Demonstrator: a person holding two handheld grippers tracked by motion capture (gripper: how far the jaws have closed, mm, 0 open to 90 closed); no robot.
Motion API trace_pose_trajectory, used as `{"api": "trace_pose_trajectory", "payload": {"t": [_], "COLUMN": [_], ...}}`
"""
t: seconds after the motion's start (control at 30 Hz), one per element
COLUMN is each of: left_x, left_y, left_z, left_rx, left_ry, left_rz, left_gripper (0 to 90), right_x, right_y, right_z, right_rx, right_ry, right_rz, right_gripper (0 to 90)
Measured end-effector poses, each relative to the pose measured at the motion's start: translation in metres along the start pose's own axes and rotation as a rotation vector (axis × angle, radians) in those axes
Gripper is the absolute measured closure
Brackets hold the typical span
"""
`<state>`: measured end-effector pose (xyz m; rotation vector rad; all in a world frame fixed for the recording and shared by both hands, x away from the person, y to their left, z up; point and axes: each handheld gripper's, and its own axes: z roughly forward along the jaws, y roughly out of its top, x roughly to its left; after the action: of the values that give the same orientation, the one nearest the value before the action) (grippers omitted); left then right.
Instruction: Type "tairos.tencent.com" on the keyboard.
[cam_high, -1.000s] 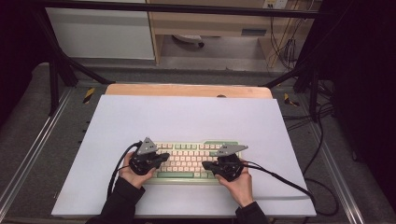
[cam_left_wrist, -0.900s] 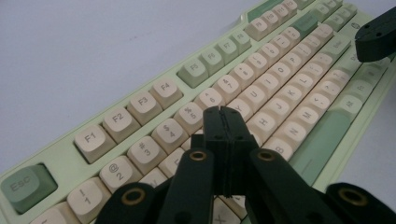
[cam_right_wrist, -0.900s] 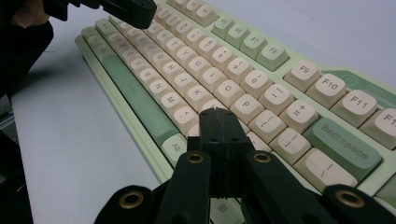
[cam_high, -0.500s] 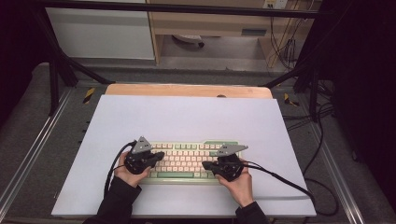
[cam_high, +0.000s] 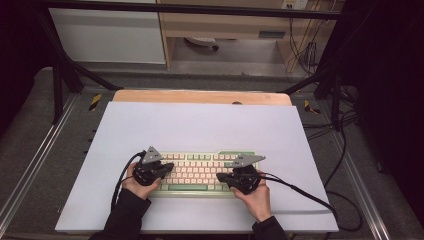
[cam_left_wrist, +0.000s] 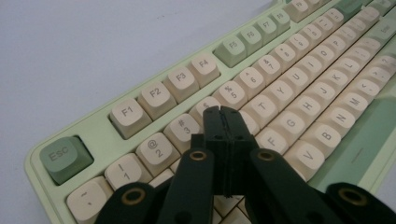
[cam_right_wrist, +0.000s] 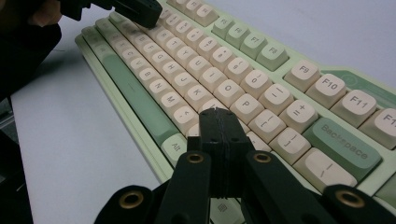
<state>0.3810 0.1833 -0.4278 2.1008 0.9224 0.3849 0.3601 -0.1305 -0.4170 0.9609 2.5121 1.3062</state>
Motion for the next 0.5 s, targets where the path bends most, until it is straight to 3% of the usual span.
{"api": "trace_pose_trajectory", "payload": {"t": [0.5], "left_x": [-0.0028], "left_y": [-0.0012], "left_z": [0.0026], "left_rx": [0.010], "left_ry": [-0.009], "left_rz": [0.010], "left_gripper": [89.8], "right_x": [0.0000], "right_y": [0.0000], "right_z": [0.0000], "right_rx": [0.001], "right_ry": [0.001], "right_rz": [0.000], "right_gripper": [90.0]}}
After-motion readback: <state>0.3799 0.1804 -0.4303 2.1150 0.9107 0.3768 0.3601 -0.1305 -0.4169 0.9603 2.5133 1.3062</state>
